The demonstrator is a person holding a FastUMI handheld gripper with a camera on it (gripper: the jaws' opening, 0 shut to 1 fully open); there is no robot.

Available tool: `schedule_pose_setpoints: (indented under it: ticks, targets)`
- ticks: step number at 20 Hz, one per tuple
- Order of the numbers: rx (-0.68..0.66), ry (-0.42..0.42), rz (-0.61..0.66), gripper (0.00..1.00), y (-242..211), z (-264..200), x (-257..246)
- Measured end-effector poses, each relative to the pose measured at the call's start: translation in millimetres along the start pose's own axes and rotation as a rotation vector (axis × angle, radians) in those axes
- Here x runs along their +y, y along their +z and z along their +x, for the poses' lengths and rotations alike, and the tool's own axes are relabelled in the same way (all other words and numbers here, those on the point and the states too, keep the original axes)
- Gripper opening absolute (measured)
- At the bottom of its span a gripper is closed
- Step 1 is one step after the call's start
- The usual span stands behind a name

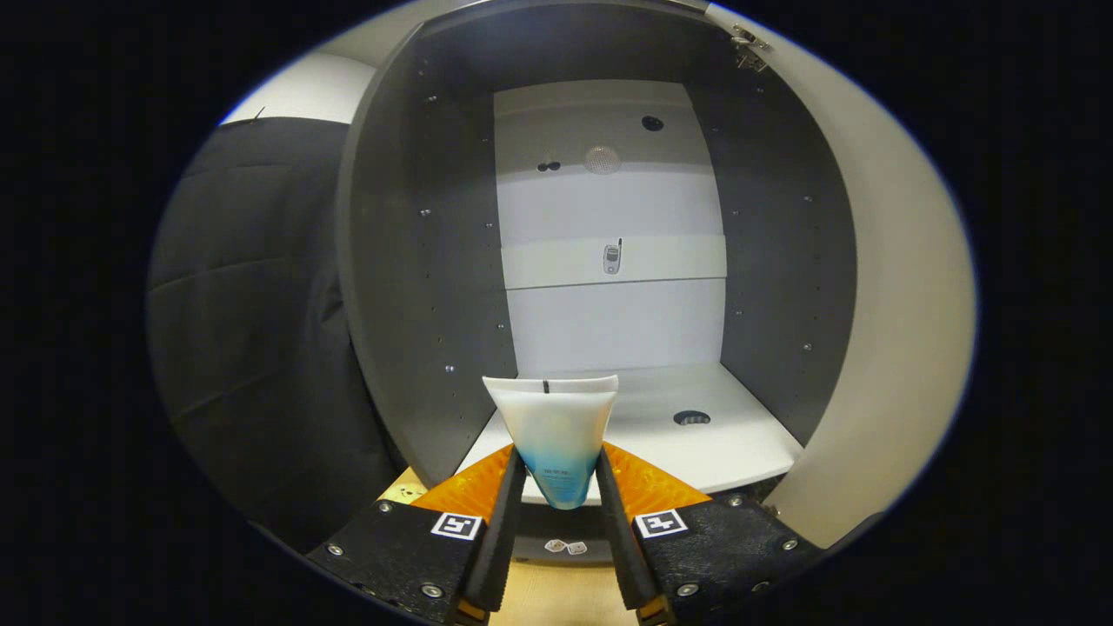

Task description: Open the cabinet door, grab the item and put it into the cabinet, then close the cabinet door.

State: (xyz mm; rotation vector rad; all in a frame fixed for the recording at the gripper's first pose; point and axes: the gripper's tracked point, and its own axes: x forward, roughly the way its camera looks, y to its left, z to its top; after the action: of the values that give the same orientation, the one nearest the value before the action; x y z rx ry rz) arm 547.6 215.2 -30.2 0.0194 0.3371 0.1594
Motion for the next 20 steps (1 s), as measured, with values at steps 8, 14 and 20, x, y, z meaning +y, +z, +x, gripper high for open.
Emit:
schedule_pose_setpoints:
  ticks: [8, 14, 20]
  targets:
    - [0.080, -0.039, -0.019, 0.50, -9, 65, -9]
    - [0.095, -0.061, -0.013, 0.52, -14, 75, -18]
    - [0.043, -0.048, -0.002, 0.83, 1, 55, -16]
